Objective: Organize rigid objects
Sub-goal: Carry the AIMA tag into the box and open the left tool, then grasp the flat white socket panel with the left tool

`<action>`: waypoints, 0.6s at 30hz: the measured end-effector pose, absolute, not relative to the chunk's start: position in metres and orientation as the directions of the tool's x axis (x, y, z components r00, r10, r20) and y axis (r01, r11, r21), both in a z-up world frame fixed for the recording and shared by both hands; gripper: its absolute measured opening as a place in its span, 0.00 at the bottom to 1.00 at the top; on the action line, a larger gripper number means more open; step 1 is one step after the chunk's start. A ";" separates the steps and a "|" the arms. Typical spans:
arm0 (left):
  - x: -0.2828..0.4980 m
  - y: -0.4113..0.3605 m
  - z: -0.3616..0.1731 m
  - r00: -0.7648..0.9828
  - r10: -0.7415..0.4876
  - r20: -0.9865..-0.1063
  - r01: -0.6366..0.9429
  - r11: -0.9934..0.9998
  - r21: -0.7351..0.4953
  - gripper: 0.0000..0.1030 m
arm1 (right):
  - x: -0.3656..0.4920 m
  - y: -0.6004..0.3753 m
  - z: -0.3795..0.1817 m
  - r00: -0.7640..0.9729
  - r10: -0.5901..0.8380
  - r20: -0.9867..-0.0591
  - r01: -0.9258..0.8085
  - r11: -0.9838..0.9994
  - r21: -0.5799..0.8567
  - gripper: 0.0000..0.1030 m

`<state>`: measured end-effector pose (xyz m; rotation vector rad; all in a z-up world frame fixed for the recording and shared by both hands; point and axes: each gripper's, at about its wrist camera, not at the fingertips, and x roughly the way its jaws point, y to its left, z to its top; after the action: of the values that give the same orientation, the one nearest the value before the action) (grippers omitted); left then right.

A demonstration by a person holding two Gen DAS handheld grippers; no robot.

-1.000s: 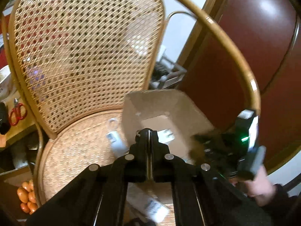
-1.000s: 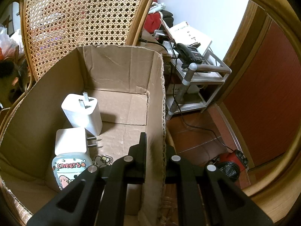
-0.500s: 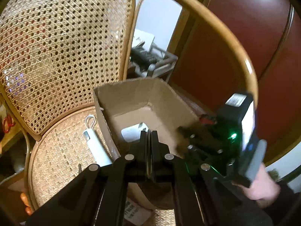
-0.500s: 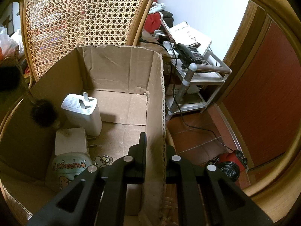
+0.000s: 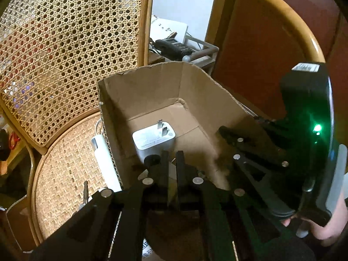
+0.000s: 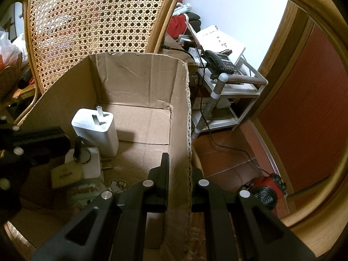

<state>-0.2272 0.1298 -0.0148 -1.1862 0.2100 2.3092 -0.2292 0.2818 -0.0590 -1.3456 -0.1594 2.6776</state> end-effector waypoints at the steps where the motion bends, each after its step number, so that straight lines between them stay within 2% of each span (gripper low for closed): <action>1: -0.226 0.131 -0.014 -0.477 0.384 -0.790 -0.521 -0.848 -0.098 0.13 | -0.229 0.280 -0.059 -0.590 0.176 -0.788 -0.077 -0.984 -0.161 0.13; 3: -0.223 0.132 -0.010 -0.486 0.389 -0.783 -0.523 -0.847 -0.096 0.19 | -0.229 0.280 -0.059 -0.589 0.176 -0.789 -0.080 -0.984 -0.160 0.13; 5: -0.222 0.131 -0.007 -0.506 0.380 -0.774 -0.515 -0.853 -0.082 0.38 | -0.230 0.278 -0.059 -0.588 0.180 -0.788 -0.080 -0.983 -0.165 0.13; 6: -0.220 0.128 -0.003 -0.516 0.384 -0.766 -0.513 -0.854 -0.082 0.44 | -0.229 0.279 -0.059 -0.589 0.180 -0.788 -0.079 -0.983 -0.166 0.13; 7: -0.220 0.125 0.002 -0.531 0.395 -0.750 -0.510 -0.856 -0.090 0.56 | -0.230 0.278 -0.059 -0.589 0.184 -0.787 -0.079 -0.982 -0.171 0.12; 11: -0.214 0.100 0.024 -0.599 0.393 -0.698 -0.469 -0.878 -0.091 0.81 | -0.229 0.279 -0.058 -0.600 0.192 -0.777 -0.091 -0.981 -0.172 0.10; 13: -0.209 0.082 0.034 -0.637 0.376 -0.673 -0.453 -0.889 -0.069 0.86 | -0.228 0.280 -0.058 -0.607 0.202 -0.769 -0.100 -0.979 -0.178 0.09; 15: -0.207 0.066 0.035 -0.659 0.336 -0.673 -0.435 -0.900 -0.023 0.88 | -0.228 0.280 -0.057 -0.612 0.203 -0.764 -0.102 -0.979 -0.178 0.09; 18: -0.205 0.037 0.022 -0.653 0.268 -0.708 -0.396 -0.918 0.018 0.88 | -0.228 0.280 -0.056 -0.614 0.195 -0.765 -0.101 -0.981 -0.168 0.08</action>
<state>-0.2053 0.0374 0.0220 -1.0547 0.2419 2.5531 -0.2276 0.2803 -0.0562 -1.2885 -0.1622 2.6784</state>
